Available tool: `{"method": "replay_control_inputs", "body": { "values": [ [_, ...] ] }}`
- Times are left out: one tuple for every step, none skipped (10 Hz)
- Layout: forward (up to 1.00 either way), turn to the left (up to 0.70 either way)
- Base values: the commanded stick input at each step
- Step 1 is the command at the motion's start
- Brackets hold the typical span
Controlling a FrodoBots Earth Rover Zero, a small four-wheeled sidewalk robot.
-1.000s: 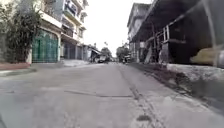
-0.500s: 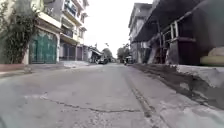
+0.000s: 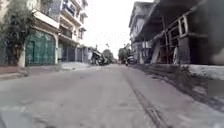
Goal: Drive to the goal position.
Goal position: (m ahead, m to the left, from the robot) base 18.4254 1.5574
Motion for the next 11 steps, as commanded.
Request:
{"method": "replay_control_inputs", "body": {
  "values": [
    [1.0,0.0],
    [1.0,0.0],
    [1.0,0.0],
    [1.0,0.0],
    [1.0,0.0],
    [1.0,0.0],
    [1.0,0.0],
    [1.0,0.0],
    [1.0,0.0],
    [1.0,0.0],
    [1.0,0.0]
  ]
}}
